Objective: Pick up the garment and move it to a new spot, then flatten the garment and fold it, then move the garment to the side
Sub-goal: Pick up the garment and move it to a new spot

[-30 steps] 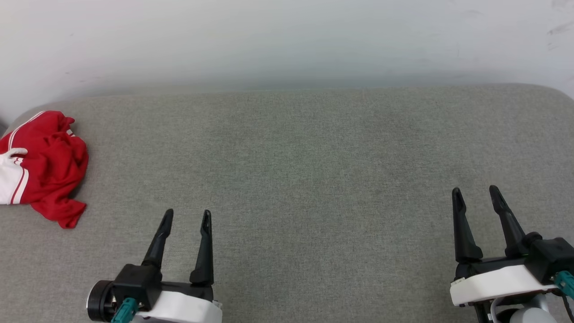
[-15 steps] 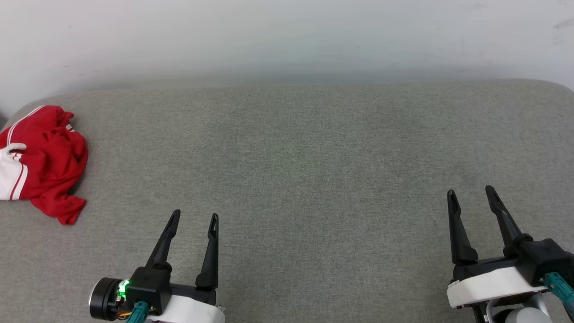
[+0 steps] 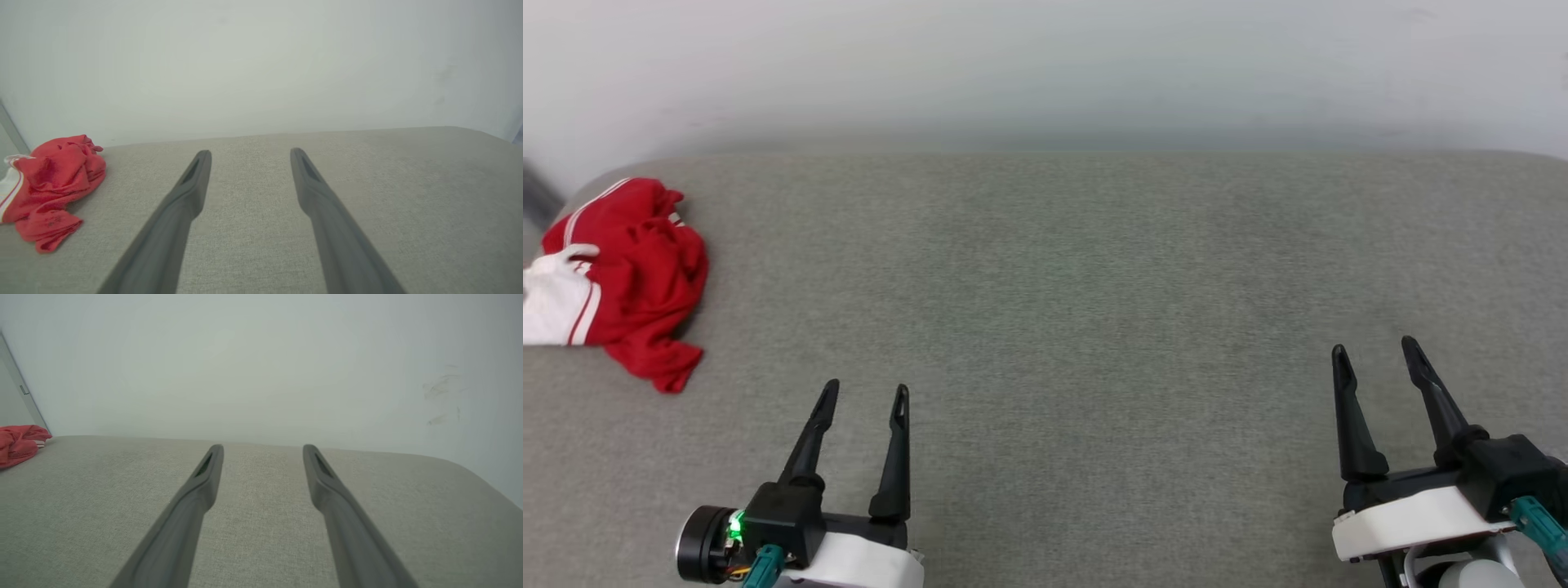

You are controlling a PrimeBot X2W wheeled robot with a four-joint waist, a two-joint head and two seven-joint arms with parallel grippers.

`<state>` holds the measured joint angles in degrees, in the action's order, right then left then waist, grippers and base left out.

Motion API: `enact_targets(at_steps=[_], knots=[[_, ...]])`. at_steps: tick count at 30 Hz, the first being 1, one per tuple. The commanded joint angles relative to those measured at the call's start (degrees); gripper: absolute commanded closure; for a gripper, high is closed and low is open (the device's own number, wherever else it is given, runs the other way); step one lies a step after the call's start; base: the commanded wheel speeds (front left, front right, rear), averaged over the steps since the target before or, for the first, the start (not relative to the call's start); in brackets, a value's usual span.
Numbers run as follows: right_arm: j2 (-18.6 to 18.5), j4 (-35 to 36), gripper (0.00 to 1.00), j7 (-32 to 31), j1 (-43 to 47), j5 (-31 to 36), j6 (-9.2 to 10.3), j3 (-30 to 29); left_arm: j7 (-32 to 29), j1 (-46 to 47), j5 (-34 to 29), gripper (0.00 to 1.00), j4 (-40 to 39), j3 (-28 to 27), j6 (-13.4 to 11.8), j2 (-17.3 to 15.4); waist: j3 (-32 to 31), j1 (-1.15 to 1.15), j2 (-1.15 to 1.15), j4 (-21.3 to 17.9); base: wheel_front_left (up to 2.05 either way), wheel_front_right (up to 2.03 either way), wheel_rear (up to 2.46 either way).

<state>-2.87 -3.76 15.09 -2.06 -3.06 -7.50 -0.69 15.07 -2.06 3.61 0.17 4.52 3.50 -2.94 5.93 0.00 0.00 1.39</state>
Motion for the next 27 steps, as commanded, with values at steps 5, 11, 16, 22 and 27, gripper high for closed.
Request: enact_targets(at_steps=[5, 11, 16, 22, 27], knots=[[0.0, 0.3, 0.00, 0.1, 0.7, -0.2, 0.02, 1.2, 0.2, 0.6, -0.5, 0.00, 0.4, -0.6, -0.3, 0.0, 0.4, 0.00, 0.00, 4.1, 0.00, 0.00, 0.00], [0.0, 0.0, 0.00, 0.1, 0.9, 0.2, 0.02, 2.4, 0.2, -0.2, -0.8, 0.00, 0.3, -1.3, -0.5, 0.0, 0.1, 0.00, 0.00, 10.4, 0.00, 0.00, 0.00], [0.0, -0.3, 0.00, 0.1, 1.1, 0.6, 0.02, 3.5, 0.2, -1.1, -1.0, 0.00, -0.2, -2.1, -0.6, 0.0, -0.7, 0.00, 0.00, 15.9, 0.00, 0.00, 0.00], [0.0, -0.7, 0.00, 0.1, 1.4, 0.8, 0.03, 4.6, 0.2, -2.5, -0.4, 0.00, -0.7, -3.3, -1.0, 0.0, -1.9, 0.00, 0.00, 21.6, 0.00, 0.00, 0.00], [0.0, -1.0, 0.00, 0.1, 1.8, 0.3, 0.02, 5.5, 0.2, -3.8, -0.6, 0.00, -0.9, -3.8, -0.7, 0.1, -2.5, 0.00, 0.00, 25.2, 0.00, 0.00, 0.00]])
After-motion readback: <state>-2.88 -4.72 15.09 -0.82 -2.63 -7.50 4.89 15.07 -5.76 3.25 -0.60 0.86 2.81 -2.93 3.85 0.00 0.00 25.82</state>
